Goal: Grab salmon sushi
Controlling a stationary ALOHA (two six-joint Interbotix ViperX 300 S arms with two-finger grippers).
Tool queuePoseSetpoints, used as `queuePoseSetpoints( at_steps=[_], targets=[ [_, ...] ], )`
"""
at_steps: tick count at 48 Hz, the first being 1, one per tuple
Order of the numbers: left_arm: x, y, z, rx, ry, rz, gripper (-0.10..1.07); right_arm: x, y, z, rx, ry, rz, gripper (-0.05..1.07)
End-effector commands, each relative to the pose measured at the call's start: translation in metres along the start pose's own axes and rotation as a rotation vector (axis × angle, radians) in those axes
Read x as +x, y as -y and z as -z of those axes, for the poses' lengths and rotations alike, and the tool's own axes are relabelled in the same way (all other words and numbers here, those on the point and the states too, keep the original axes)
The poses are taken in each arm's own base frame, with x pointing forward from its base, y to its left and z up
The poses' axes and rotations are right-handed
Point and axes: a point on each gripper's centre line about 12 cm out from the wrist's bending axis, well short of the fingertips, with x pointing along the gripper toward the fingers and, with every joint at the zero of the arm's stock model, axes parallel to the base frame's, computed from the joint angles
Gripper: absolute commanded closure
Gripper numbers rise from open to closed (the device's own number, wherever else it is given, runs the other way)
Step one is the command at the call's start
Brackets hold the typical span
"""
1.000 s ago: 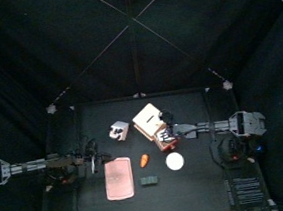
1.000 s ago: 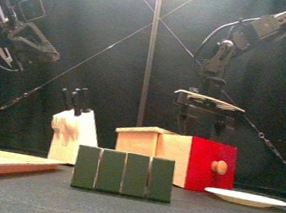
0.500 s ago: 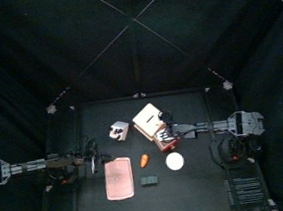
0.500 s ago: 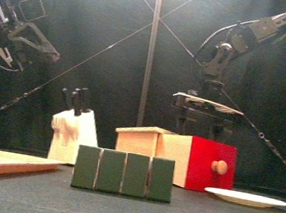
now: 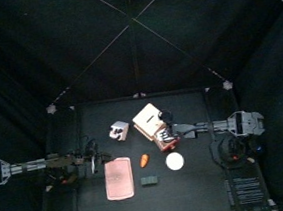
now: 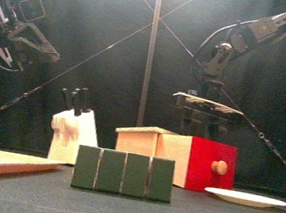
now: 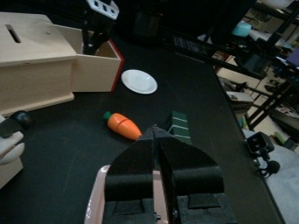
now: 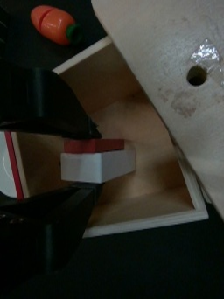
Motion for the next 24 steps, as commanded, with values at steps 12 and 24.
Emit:
queuePoseSetpoints(
  at_steps=[12,24],
  targets=[
    [0.001,0.000,-0.004,0.004,0.010,0.000,0.62,-0.050,0.001,-0.012,0.010,0.067,-0.083,0.34],
    [0.001,0.000,-0.004,0.002,0.009,-0.001,0.62,-0.060,0.008,-0.010,0.008,0.079,-0.102,0.34]
  ],
)
